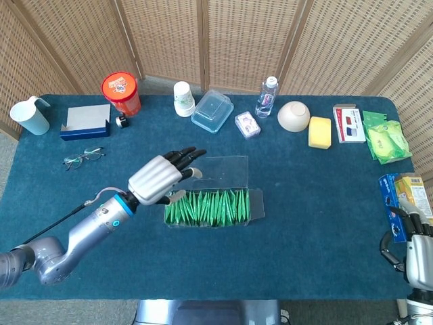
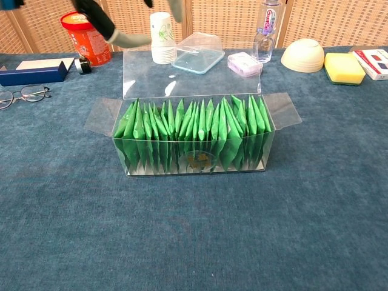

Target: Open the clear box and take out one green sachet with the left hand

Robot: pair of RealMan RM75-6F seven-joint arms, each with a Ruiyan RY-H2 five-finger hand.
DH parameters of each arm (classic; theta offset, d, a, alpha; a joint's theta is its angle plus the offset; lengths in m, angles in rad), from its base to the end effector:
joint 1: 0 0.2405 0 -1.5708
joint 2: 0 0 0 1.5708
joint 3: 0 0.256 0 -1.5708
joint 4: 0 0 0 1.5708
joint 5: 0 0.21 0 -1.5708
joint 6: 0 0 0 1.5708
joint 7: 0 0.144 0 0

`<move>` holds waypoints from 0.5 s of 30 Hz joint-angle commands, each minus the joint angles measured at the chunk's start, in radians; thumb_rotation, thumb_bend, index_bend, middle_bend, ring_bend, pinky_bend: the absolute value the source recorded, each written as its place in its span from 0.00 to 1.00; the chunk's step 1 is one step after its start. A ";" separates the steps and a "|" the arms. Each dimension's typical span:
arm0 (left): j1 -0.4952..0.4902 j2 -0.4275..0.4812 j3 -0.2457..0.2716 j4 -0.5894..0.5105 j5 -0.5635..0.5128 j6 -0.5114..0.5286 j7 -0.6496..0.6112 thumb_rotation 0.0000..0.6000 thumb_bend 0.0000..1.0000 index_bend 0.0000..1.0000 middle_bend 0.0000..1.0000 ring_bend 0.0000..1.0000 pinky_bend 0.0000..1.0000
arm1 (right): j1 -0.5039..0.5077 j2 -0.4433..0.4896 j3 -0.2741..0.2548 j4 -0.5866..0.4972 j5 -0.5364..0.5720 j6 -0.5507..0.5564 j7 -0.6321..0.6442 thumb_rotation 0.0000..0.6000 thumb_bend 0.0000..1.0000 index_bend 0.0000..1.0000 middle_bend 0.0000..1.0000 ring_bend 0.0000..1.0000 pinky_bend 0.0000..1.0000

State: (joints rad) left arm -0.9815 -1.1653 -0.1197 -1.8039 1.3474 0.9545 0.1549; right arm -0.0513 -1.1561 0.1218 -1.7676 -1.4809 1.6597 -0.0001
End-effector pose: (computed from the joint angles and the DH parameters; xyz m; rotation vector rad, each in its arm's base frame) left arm -0.0460 0.3361 0.0716 -2.1849 -0.6066 -1.1662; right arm -0.2900 -0.1509 0.1711 1.0859 -0.9419 1.0732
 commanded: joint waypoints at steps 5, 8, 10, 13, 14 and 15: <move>-0.062 -0.068 -0.025 0.028 0.003 -0.084 0.065 1.00 0.37 0.31 0.03 0.00 0.18 | -0.012 -0.003 -0.005 0.011 0.004 0.010 0.017 0.71 0.67 0.23 0.17 0.15 0.22; -0.085 -0.103 -0.033 0.050 -0.006 -0.110 0.102 1.00 0.37 0.32 0.03 0.00 0.17 | -0.016 -0.002 -0.005 0.017 0.004 0.014 0.026 0.71 0.66 0.23 0.17 0.15 0.22; -0.096 -0.126 -0.037 0.065 -0.015 -0.116 0.139 1.00 0.37 0.33 0.03 0.00 0.17 | -0.017 -0.001 -0.005 0.021 0.004 0.014 0.031 0.71 0.66 0.23 0.17 0.15 0.22; -0.110 -0.156 -0.043 0.078 -0.039 -0.125 0.183 1.00 0.37 0.34 0.03 0.00 0.17 | -0.017 -0.002 -0.005 0.026 0.004 0.012 0.038 0.71 0.67 0.23 0.17 0.15 0.22; -0.115 -0.166 -0.046 0.082 -0.049 -0.130 0.193 1.00 0.37 0.34 0.03 0.00 0.17 | -0.017 -0.002 -0.004 0.028 0.004 0.011 0.040 0.71 0.66 0.23 0.17 0.15 0.22; -0.122 -0.178 -0.049 0.088 -0.061 -0.136 0.203 1.00 0.37 0.34 0.03 0.00 0.17 | -0.017 -0.003 -0.004 0.030 0.005 0.011 0.043 0.71 0.67 0.23 0.17 0.15 0.22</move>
State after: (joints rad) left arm -1.0912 -1.3258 -0.1622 -1.7270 1.3027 0.8291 0.3438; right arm -0.0684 -1.1583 0.1172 -1.7383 -1.4765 1.6712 0.0422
